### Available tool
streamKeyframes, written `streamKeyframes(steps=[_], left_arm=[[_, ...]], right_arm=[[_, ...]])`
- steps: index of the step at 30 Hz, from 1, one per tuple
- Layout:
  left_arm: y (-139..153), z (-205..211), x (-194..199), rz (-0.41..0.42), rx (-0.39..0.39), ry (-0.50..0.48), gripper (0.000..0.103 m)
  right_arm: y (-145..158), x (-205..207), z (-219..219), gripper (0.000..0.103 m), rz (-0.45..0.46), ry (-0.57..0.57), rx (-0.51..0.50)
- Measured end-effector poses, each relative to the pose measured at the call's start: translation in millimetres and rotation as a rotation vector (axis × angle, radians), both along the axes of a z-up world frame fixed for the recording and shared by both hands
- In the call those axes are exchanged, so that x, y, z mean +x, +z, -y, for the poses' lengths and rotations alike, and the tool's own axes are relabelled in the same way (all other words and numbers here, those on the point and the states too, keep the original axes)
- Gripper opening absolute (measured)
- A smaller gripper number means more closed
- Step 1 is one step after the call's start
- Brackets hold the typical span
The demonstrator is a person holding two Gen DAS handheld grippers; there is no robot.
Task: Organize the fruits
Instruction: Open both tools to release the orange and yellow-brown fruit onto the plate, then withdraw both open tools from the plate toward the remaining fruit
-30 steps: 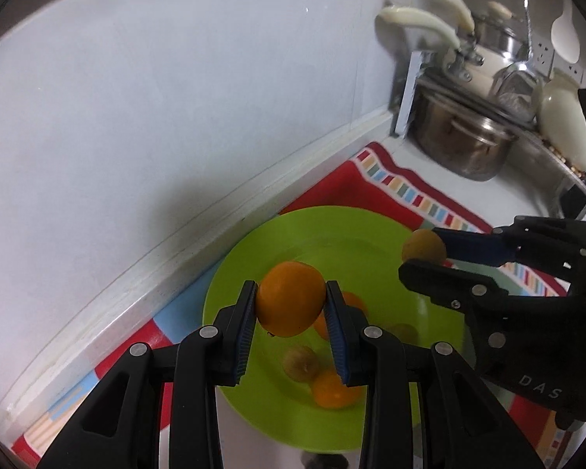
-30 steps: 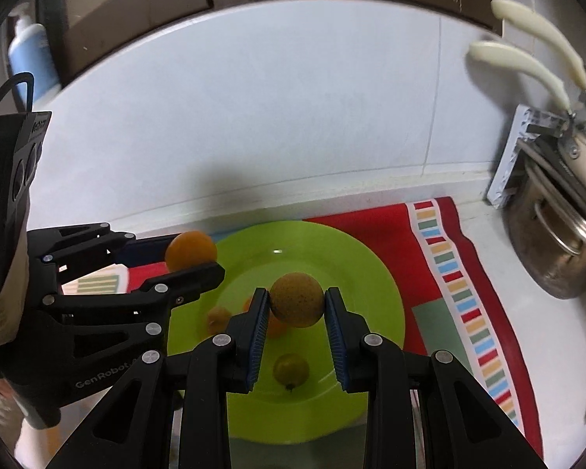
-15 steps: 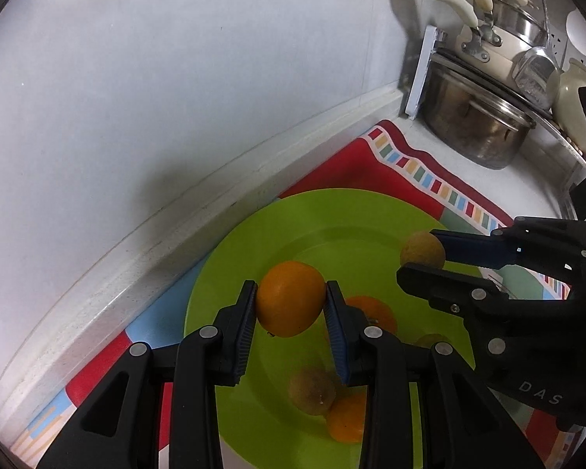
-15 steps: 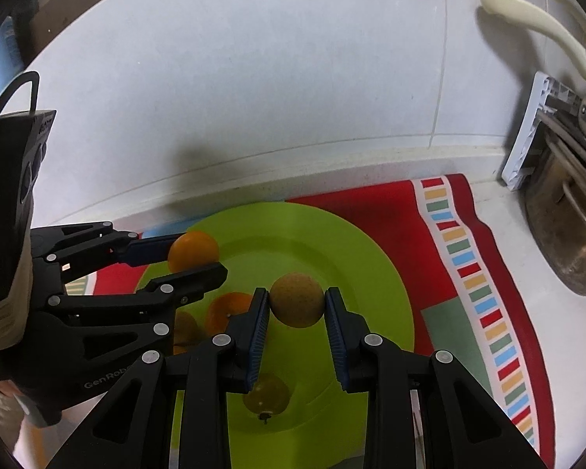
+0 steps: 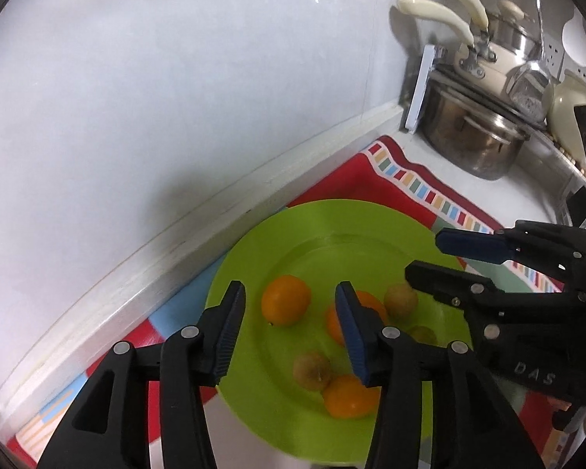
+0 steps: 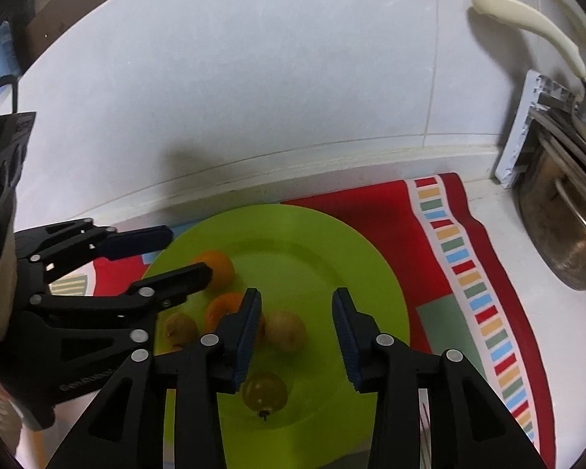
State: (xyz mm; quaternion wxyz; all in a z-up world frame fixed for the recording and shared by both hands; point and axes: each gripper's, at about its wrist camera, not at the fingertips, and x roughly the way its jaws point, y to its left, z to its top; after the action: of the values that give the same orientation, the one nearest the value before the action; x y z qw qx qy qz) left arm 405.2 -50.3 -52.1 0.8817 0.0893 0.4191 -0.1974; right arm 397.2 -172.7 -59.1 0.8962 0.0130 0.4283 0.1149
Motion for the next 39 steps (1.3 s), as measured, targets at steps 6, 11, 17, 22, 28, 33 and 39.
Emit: streamKeyframes(steps=[6, 11, 17, 22, 28, 33, 39], left_arm=[[24.9, -7.1, -30.5, 0.026, -0.01, 0.012, 0.056], [46.6, -13.4, -61.1, 0.063, -0.027, 0.024, 0.06], [67.4, -21.6, -105.2, 0.129, -0.017, 0.022, 0.063], [75.2, -27.5, -140.9, 0.173, -0.012, 0.013, 0.066], [74.0, -34.4, -173.3, 0.191, -0.016, 0.01, 0.066], [65.7, -44.0, -197.1, 0.208, -0.013, 0.009, 0.066], [51.9, -52.8, -219.9, 0.247, 0.013, -0.03, 0.066]], right_arm=[[19.3, -24.3, 7.0, 0.039, 0.028, -0.034, 0.007], [34.7, -52.7, 7.8, 0.046, 0.057, -0.038, 0.007], [53.7, -93.7, 5.5, 0.046, 0.111, -0.026, -0.012], [64.2, -125.3, 3.8, 0.046, 0.15, -0.023, -0.018], [69.6, -161.1, -8.9, 0.046, 0.176, -0.002, -0.035], [66.8, -186.3, -17.8, 0.046, 0.191, 0.008, -0.047], [61.9, -211.1, -32.9, 0.046, 0.217, 0.042, -0.076]])
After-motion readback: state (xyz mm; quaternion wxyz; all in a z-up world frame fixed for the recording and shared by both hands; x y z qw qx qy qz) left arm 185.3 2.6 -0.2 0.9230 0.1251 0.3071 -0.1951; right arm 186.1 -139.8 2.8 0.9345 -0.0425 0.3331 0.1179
